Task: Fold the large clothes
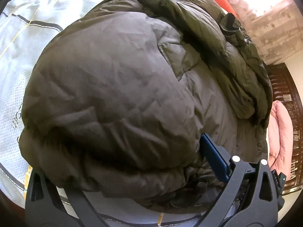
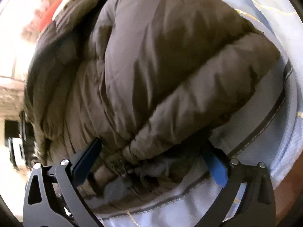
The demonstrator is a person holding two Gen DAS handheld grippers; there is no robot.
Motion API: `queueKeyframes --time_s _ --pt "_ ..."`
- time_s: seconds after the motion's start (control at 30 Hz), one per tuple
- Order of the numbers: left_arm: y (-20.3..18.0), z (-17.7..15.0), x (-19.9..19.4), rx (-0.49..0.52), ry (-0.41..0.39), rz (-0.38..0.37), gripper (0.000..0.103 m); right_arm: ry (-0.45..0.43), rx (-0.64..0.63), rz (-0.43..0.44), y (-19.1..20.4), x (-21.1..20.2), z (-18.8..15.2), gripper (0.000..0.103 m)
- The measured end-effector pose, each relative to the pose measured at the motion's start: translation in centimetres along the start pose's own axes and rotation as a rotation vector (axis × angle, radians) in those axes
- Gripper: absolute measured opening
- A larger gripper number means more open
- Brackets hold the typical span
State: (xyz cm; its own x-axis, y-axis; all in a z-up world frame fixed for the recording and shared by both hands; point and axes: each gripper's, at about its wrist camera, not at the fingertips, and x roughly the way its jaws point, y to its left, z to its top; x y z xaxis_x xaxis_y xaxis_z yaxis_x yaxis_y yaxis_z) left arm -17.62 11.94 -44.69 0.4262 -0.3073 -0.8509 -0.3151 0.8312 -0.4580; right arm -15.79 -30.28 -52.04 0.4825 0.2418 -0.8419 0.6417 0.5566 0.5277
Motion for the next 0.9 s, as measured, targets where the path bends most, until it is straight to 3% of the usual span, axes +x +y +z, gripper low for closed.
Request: queueKeyframes --time_s 0.03,0.23,0.3,0.33,0.37,0.43,0.47,0.5,0.67,0.9 --pt "0.3 0.2 -0.2 -0.02 0.005 -0.007 0.101 -0.046 0.019 0.038 0.2 -0.2 0.6 0.091" --pt "1.8 1.7 -0.8 -0.24 0.019 -0.175 0.101 -0.111 0.022 0.104 1.9 0.4 2.9 0.084" --pt "2.1 2.2 -0.3 -0.28 0.005 -0.191 0.098 -0.099 -0.003 0.088 2.7 1.6 2.3 0.067" --pt "2.2 2.4 0.2 -0.285 0.004 -0.183 0.094 -0.09 -0.022 0.057 3.2 2.3 2.3 0.05" --pt "2.1 2.6 0.6 -0.28 0.005 -0.161 0.083 -0.087 -0.035 0.042 3.4 2.3 2.0 0.043" --pt "1.5 2.9 0.8 -0.239 -0.01 -0.111 0.068 -0.093 -0.045 0.062 4.0 2.5 2.3 0.032" --pt "1.1 3.0 1.0 -0.214 -0.008 -0.094 0.05 -0.092 -0.046 0.065 4.3 2.6 2.4 0.028" --pt "0.9 3.1 1.1 -0.2 0.008 -0.112 0.037 -0.084 -0.043 0.079 4.4 2.5 2.6 0.027" --pt "-1.2 5.1 0.4 -0.171 0.065 -0.085 0.019 -0.011 -0.014 0.176 5.6 1.0 3.7 0.021" --pt "-7.0 11.0 -5.2 -0.027 0.02 -0.168 0.017 0.001 -0.153 0.3 13.3 -3.4 7.4 0.021"
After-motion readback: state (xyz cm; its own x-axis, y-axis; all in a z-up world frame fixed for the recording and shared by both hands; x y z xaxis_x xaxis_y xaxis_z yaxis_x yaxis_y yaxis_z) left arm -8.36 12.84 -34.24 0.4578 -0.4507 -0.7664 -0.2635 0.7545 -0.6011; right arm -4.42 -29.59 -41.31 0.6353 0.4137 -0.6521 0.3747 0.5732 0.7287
